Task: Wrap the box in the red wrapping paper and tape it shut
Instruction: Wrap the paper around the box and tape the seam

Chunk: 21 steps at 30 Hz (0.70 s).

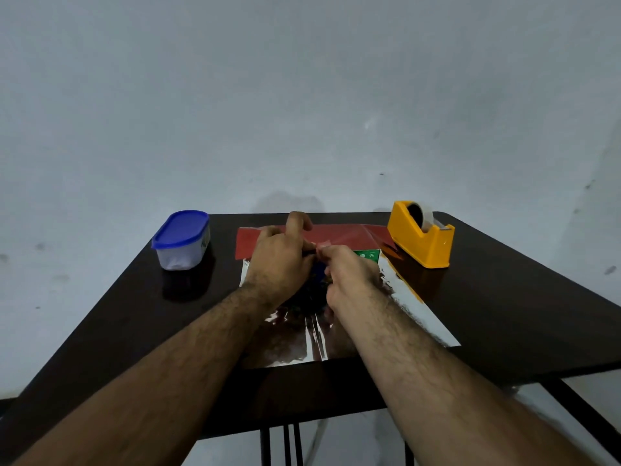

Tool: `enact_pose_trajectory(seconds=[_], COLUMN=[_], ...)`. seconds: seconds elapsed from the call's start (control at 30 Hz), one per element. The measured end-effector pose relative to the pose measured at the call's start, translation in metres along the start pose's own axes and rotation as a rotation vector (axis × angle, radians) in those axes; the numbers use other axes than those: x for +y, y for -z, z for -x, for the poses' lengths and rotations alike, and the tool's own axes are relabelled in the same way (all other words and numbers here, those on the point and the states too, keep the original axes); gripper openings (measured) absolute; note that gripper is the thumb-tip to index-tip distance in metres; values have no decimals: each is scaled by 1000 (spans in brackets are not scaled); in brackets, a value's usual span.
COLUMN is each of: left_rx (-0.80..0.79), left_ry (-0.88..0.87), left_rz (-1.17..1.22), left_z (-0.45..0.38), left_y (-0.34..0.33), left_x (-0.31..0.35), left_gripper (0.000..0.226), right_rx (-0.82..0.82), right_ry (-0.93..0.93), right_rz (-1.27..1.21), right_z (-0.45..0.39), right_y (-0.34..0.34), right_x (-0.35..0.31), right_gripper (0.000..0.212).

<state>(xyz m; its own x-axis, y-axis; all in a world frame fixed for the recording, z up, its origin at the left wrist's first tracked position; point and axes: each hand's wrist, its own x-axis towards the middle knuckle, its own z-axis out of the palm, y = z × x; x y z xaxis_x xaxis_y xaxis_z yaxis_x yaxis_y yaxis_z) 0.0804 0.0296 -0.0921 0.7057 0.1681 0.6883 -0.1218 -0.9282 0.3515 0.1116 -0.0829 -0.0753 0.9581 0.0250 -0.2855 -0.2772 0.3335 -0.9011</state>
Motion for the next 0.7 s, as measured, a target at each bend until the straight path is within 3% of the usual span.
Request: enact_pose_trajectory(seconds=[0.3,0.57,0.7], left_rx=[-19,-32,-35], left_ry=[-3,2,4], left_rz=[-38,-43,-53], left_z=[0,-3,-4], left_y=[4,4,4], left_x=[3,1,1], left_gripper=[45,50,51], right_rx=[29,-75,-93], right_ry=[-43,-108,-106], right_rz=[52,177,212], right_z=[-11,-20,-22], right_y=[-6,-1,-3], right_x=[1,-3,-7], right_gripper=[6,14,9])
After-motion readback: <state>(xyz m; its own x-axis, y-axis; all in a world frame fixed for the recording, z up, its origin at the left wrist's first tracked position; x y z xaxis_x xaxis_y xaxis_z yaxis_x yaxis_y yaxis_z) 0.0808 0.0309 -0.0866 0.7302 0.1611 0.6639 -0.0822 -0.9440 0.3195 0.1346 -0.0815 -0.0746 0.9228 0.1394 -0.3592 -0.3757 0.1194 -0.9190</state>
